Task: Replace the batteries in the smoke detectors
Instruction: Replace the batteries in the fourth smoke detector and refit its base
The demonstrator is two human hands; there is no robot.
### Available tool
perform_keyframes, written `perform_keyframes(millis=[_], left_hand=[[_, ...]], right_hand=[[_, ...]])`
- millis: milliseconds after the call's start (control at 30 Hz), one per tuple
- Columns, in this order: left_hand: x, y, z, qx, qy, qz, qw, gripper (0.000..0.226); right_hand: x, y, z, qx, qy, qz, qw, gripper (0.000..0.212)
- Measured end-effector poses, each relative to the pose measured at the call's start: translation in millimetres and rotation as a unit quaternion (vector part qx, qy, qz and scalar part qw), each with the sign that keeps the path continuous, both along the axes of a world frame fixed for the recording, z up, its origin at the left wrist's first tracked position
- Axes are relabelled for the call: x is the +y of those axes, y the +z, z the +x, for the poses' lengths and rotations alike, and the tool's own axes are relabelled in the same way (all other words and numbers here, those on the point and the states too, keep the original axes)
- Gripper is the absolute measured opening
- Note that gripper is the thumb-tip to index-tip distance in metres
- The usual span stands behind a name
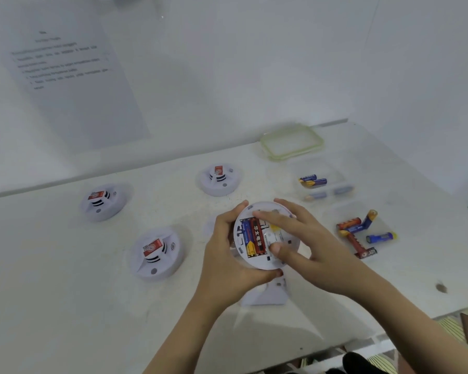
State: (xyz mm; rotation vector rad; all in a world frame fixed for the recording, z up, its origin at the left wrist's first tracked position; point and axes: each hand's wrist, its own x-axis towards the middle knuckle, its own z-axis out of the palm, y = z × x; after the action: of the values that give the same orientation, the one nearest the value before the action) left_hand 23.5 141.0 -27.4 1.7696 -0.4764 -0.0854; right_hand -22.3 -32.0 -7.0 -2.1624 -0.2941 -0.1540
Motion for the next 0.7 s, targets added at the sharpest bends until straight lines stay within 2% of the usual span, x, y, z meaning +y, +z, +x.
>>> perform_keyframes(millis=[167,367,567,700], left_hand=[[-28,1,1,0.005,-0.002,0.006,1.0,0.1],[-60,5,-1,-0.001,-0.012,0.022,1.0,0.096],[-88,10,-4,-0.009,-0.012,0.042,0.999,0.097],[-102,10,-5,-0.012,0.0,0.051,0.999,0.097]], right_hand=[[-27,3,-3,-0.003,-0.021,-0.049,0.999,0.044],[-55,14,-1,-0.005,-0.049,-0.043,0.998,0.033],[-78,21,1,0.002,-0.062,-0.049,0.997,0.04],[-89,23,3,-0.001,-0.061,-0.055,0.997,0.034]])
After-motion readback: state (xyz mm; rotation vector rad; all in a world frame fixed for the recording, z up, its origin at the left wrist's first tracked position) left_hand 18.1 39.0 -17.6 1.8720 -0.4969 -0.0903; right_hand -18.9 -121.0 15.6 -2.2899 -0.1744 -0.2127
